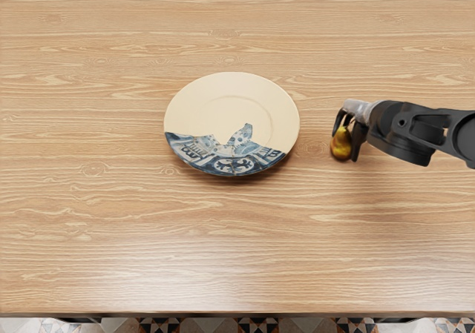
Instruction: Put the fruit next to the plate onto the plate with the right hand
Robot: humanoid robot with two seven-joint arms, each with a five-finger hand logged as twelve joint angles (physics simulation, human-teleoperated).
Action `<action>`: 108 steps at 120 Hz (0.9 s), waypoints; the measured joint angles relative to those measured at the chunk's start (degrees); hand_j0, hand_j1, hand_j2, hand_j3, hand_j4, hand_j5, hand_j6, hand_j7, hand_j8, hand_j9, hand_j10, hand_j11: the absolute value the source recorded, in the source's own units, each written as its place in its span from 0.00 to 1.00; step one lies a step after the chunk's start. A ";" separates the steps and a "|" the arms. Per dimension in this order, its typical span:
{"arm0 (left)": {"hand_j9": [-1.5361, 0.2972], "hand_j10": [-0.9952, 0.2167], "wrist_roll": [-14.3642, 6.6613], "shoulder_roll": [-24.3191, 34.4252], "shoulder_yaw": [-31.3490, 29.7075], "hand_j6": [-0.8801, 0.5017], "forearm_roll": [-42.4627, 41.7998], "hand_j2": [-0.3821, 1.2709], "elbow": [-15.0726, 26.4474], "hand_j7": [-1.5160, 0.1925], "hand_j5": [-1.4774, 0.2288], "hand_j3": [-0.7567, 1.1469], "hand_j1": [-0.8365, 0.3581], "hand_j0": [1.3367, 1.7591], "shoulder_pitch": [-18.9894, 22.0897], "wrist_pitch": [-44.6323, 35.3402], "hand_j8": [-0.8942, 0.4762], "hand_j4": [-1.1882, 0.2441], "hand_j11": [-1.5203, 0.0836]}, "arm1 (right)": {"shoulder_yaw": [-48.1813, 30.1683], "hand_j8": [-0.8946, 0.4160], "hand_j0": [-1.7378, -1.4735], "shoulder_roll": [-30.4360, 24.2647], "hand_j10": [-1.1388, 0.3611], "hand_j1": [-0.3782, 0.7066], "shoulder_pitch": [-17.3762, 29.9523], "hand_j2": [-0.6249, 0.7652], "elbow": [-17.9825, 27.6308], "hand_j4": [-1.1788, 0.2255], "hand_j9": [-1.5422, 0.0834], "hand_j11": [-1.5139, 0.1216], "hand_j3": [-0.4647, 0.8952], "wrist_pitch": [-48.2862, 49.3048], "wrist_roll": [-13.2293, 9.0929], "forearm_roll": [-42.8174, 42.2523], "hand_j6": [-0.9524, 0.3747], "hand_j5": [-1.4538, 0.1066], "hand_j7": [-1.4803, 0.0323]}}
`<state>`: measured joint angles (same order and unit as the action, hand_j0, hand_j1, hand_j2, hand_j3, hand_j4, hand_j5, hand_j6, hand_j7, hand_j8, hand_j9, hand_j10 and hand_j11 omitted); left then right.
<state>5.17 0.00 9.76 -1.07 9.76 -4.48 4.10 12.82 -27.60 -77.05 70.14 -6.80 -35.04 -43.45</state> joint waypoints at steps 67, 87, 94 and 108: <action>0.83 0.81 0.00 0.00 -0.09 0.63 0.02 0.23 0.00 0.88 0.86 0.40 0.98 0.76 0.00 0.00 0.65 0.82 0.94 | -3.09 0.30 0.30 -7.18 0.27 0.67 -4.39 0.84 7.46 0.38 0.33 0.31 0.34 2.55 0.05 1.11 0.37 0.28 0.33; 0.83 0.81 0.00 0.00 -0.09 0.63 0.02 0.23 0.00 0.88 0.86 0.40 0.98 0.76 0.00 -0.02 0.65 0.82 0.94 | -4.52 0.30 0.30 -7.97 0.27 0.66 -6.09 0.81 8.73 0.39 0.33 0.31 0.34 3.85 0.07 2.31 0.38 0.28 0.33; 0.83 0.81 0.00 0.00 -0.09 0.63 0.02 0.23 0.00 0.88 0.86 0.40 0.98 0.76 0.00 -0.01 0.65 0.82 0.94 | -4.83 0.30 0.30 -7.93 0.27 0.66 -6.67 0.81 9.03 0.38 0.33 0.31 0.34 4.06 0.07 2.68 0.38 0.28 0.33; 0.83 0.81 0.00 0.00 -0.09 0.63 0.02 0.23 0.00 0.88 0.86 0.40 0.98 0.76 0.00 -0.03 0.65 0.82 0.94 | -5.10 0.30 0.30 -7.58 0.27 0.65 -8.12 0.80 9.42 0.38 0.33 0.31 0.34 4.30 0.08 4.09 0.37 0.28 0.33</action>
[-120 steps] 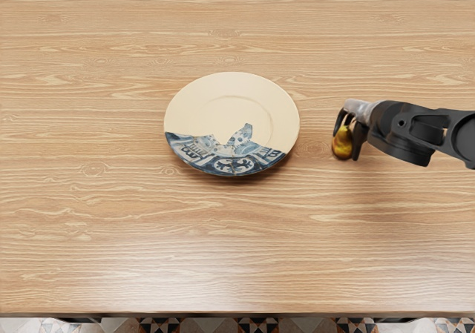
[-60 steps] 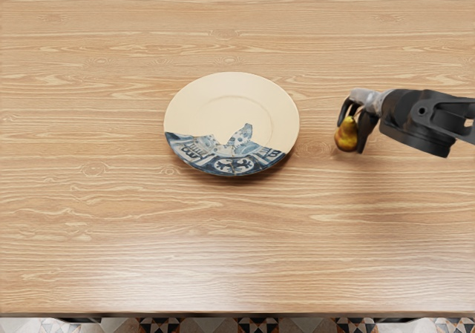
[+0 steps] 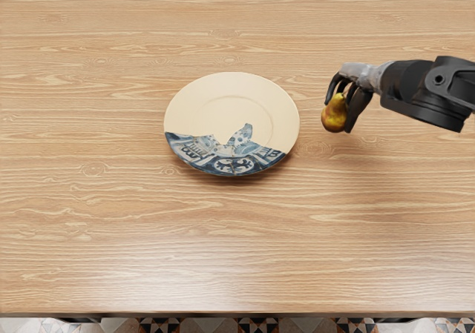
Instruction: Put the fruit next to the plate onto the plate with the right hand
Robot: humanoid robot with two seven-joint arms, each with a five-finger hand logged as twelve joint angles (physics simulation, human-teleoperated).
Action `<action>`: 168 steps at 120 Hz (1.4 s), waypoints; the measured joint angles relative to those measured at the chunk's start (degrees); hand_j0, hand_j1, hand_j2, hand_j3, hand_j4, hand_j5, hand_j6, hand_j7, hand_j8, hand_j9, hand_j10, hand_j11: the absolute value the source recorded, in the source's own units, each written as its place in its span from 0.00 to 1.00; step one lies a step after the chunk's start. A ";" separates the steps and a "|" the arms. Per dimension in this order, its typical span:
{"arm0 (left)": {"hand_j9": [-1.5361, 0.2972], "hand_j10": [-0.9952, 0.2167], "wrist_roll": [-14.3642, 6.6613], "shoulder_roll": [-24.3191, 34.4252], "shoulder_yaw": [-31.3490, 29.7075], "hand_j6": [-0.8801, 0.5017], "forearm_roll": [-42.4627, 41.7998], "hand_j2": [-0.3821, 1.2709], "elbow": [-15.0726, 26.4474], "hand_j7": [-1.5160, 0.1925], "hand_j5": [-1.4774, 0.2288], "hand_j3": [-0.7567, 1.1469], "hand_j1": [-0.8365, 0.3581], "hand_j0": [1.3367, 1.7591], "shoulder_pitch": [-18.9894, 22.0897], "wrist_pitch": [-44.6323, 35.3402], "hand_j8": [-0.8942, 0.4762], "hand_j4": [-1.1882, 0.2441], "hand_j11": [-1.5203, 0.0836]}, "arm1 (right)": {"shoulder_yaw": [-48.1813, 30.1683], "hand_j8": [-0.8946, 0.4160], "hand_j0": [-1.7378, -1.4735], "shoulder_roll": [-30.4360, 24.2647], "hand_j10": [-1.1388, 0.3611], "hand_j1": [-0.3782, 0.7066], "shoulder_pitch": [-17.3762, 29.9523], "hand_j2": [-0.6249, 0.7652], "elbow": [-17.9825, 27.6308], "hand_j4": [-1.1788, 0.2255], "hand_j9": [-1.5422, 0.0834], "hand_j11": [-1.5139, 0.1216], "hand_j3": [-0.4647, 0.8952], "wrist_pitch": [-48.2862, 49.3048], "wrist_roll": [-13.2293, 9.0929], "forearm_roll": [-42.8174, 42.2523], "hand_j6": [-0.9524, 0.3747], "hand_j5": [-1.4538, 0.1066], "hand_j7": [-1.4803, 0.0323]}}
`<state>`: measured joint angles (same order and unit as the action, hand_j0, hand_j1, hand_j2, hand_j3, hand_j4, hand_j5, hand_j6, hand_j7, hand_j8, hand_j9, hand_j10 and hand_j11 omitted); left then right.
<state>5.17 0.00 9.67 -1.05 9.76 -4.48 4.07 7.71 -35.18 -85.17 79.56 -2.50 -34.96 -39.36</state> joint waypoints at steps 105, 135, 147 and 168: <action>0.83 0.81 -0.04 0.00 0.00 0.63 0.09 0.23 0.00 0.88 0.86 0.40 0.98 0.76 0.00 -0.01 0.65 0.82 0.94 | -1.66 0.33 0.30 20.22 0.27 0.69 -6.46 0.78 -12.83 0.44 0.34 0.32 0.34 1.03 -0.05 7.59 0.37 0.28 0.33; 0.83 0.81 -0.04 0.00 0.00 0.63 0.09 0.23 0.00 0.88 0.86 0.40 0.98 0.76 0.00 -0.01 0.65 0.82 0.94 | -1.66 0.32 0.30 22.91 0.26 0.68 -7.51 0.77 -16.15 0.43 0.34 0.32 0.34 1.73 -0.06 8.35 0.37 0.28 0.33; 0.83 0.81 -0.05 0.00 0.00 0.63 0.09 0.23 0.00 0.88 0.86 0.40 0.98 0.76 0.00 -0.02 0.65 0.82 0.94 | -1.67 0.32 0.30 24.44 0.26 0.68 -7.39 0.77 -18.69 0.43 0.34 0.32 0.34 2.35 -0.06 8.40 0.37 0.28 0.33; 0.83 0.81 -0.04 0.00 0.00 0.63 0.09 0.23 0.00 0.88 0.86 0.40 0.98 0.76 0.00 -0.03 0.65 0.82 0.94 | -1.64 0.31 0.30 27.26 0.26 0.68 -7.11 0.77 -22.37 0.42 0.34 0.32 0.34 3.37 -0.05 8.39 0.36 0.28 0.33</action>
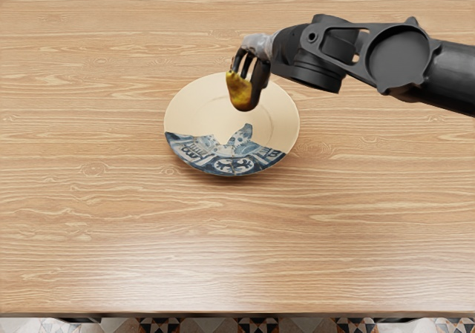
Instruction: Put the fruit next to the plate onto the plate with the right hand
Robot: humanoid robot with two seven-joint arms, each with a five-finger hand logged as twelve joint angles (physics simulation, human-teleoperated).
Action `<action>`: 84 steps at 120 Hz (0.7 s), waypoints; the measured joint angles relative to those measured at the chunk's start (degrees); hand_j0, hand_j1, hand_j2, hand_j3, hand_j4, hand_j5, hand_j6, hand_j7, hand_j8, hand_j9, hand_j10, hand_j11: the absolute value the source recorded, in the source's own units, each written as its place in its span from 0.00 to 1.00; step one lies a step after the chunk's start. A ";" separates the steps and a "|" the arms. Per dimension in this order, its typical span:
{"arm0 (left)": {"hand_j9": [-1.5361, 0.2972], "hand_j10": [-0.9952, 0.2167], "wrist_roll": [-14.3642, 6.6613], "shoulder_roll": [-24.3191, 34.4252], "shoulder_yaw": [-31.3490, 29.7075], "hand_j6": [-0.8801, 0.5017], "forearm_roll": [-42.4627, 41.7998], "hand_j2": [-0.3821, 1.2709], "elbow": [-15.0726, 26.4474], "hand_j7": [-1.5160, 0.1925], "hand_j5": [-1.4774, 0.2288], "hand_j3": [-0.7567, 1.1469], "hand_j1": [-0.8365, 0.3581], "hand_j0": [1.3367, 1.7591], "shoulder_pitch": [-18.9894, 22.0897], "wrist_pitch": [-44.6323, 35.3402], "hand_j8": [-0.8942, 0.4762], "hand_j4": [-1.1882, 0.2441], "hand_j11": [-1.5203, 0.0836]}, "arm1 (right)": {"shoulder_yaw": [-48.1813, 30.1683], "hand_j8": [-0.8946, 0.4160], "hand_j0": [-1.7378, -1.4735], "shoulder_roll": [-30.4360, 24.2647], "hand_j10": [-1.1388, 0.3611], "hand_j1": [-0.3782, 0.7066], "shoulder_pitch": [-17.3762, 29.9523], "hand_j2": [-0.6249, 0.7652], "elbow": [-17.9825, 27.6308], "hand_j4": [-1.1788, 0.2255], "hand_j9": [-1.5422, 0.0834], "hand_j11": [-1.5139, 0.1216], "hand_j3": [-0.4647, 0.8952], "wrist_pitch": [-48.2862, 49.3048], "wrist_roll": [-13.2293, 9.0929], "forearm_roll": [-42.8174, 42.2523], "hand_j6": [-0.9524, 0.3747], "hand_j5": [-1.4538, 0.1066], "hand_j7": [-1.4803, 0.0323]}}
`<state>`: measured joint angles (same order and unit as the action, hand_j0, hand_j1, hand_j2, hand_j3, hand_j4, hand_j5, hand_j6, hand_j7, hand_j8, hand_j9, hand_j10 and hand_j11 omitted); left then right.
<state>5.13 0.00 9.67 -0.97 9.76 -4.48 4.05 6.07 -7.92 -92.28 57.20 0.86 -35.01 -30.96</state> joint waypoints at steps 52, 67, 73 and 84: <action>0.83 0.81 0.00 0.00 0.00 0.63 0.00 0.23 0.00 0.88 0.86 0.40 0.98 0.76 0.00 0.01 0.65 0.82 0.94 | 0.06 0.46 0.30 4.77 0.47 0.42 0.70 0.62 -5.86 0.59 0.59 0.57 0.34 0.65 0.02 -0.23 0.50 0.55 0.60; 0.83 0.81 0.00 0.00 0.00 0.63 0.00 0.23 0.00 0.88 0.86 0.40 0.98 0.76 0.00 0.02 0.65 0.82 0.94 | 0.07 0.56 0.30 5.25 0.60 0.24 0.53 0.54 -6.20 0.70 0.75 0.73 0.34 0.59 0.01 -0.24 0.60 0.73 0.77; 0.83 0.81 0.00 0.00 0.00 0.63 0.00 0.23 0.00 0.88 0.86 0.40 0.98 0.76 0.00 0.01 0.65 0.82 0.94 | 0.07 0.59 0.30 5.33 0.64 0.19 0.46 0.52 -6.22 0.73 0.80 0.77 0.34 0.57 0.01 -0.25 0.62 0.77 0.82; 0.83 0.81 -0.01 0.00 0.00 0.63 0.00 0.23 0.00 0.88 0.86 0.40 0.98 0.76 0.00 0.01 0.65 0.82 0.94 | 0.01 0.62 0.30 5.23 0.68 0.13 0.10 0.50 -5.67 0.77 0.85 0.83 0.34 0.94 0.01 -0.20 0.66 0.83 0.88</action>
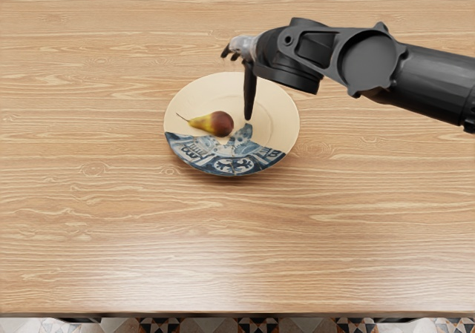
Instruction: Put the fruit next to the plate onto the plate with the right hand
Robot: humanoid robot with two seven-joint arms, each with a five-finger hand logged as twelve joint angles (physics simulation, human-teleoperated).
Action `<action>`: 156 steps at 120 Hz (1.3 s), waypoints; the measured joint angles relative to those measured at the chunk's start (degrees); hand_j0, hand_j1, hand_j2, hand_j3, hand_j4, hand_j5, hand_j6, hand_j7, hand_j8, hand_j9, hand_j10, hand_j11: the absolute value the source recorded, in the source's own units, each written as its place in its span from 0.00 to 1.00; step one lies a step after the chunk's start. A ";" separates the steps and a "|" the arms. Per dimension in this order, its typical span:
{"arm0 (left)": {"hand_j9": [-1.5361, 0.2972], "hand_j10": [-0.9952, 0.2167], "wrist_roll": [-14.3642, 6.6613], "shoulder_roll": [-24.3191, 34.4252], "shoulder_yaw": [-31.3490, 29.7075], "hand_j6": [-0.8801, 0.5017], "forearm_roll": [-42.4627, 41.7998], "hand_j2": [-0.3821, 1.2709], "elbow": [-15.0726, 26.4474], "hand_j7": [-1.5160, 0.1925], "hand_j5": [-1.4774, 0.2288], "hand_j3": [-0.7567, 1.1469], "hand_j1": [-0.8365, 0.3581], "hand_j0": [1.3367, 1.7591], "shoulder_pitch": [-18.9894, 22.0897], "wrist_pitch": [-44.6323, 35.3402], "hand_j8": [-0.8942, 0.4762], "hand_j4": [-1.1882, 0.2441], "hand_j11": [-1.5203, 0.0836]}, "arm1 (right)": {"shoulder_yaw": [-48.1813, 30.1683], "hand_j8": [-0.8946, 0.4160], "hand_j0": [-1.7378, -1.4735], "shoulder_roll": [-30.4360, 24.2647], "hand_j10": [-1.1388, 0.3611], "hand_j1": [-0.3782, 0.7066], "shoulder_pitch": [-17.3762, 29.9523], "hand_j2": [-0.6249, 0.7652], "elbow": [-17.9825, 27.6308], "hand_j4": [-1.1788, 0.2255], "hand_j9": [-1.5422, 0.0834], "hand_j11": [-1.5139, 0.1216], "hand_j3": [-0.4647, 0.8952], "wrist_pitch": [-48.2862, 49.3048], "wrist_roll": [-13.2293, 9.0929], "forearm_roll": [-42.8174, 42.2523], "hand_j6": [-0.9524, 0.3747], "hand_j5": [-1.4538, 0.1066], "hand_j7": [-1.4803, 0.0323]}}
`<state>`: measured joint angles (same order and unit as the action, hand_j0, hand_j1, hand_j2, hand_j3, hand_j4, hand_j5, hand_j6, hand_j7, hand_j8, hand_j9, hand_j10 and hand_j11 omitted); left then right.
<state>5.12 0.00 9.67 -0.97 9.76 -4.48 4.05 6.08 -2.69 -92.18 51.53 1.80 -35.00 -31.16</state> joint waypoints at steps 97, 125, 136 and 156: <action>0.83 0.81 0.01 0.00 0.00 0.63 0.00 0.23 0.00 0.88 0.86 0.40 0.98 0.76 0.00 0.02 0.65 0.82 0.94 | -23.48 0.68 0.30 -32.44 0.76 0.03 10.74 0.45 37.83 0.84 0.95 0.92 0.34 26.69 0.00 35.22 0.72 0.93 0.98; 0.83 0.81 0.02 0.00 -0.02 0.63 -0.01 0.23 0.01 0.88 0.86 0.40 0.98 0.76 0.00 0.04 0.65 0.82 0.94 | -24.60 0.68 0.30 -44.14 0.76 0.03 17.63 0.45 37.33 0.84 0.95 0.93 0.34 32.51 0.00 42.28 0.72 0.93 0.98; 0.83 0.81 0.01 0.00 -0.05 0.63 0.04 0.23 0.06 0.88 0.86 0.40 0.98 0.76 0.00 0.06 0.65 0.82 0.94 | -24.88 0.68 0.30 -48.10 0.76 0.03 21.13 0.45 36.97 0.84 0.95 0.93 0.34 32.92 0.00 45.68 0.72 0.93 0.98; 0.83 0.81 0.03 0.00 -0.03 0.63 0.00 0.23 0.06 0.88 0.86 0.40 0.98 0.76 -0.01 0.07 0.65 0.82 0.94 | -25.04 0.68 0.30 -53.38 0.76 0.03 24.99 0.45 35.66 0.84 0.95 0.93 0.34 33.16 0.00 49.69 0.72 0.93 0.98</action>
<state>5.14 0.00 9.63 -0.97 9.82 -4.49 4.13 -18.96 -56.07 -67.19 87.19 34.97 -35.00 18.53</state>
